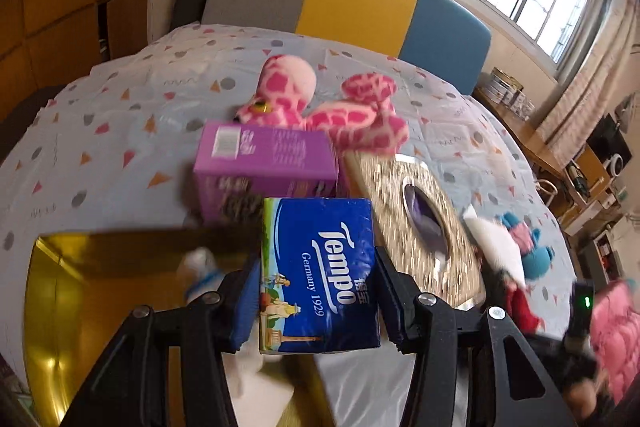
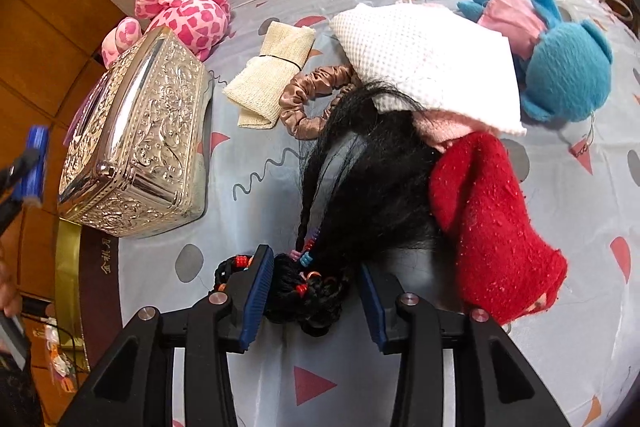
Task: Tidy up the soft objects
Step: 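Place the Tempo pack in the tray with the left tool while the right tool grasps the hair tie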
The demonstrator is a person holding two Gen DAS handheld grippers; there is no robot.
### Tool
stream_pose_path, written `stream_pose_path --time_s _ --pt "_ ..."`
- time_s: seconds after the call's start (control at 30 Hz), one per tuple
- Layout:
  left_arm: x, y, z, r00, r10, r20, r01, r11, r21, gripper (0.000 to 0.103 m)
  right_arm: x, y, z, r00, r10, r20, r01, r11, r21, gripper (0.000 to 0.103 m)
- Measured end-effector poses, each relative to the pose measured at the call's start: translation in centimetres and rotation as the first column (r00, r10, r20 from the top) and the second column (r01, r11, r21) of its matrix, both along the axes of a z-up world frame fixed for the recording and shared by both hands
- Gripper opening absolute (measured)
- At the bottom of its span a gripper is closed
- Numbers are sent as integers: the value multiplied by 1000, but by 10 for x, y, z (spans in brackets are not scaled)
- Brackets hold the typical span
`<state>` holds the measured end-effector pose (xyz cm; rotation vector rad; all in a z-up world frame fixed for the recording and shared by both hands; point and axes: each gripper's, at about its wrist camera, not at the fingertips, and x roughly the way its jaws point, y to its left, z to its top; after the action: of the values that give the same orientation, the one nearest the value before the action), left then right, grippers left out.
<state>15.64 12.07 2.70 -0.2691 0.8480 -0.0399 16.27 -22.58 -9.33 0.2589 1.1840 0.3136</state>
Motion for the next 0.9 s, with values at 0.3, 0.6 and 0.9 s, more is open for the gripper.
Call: stream_pose_path --time_s 0.3,0.6,0.9 --pt "-78 7 -17 1000 -12 8 12 1000 -8 52 -4 4 3 999 17 38 -15 999 -51 41" --pt "-132 17 -32 999 36 18 -38 995 93 52 -6 7 5 998 20 51 -16 997 -78 41" --pt "-164 46 -38 995 93 34 -97 984 147 53 -7 12 7 999 -11 49 16 995 -103 39"
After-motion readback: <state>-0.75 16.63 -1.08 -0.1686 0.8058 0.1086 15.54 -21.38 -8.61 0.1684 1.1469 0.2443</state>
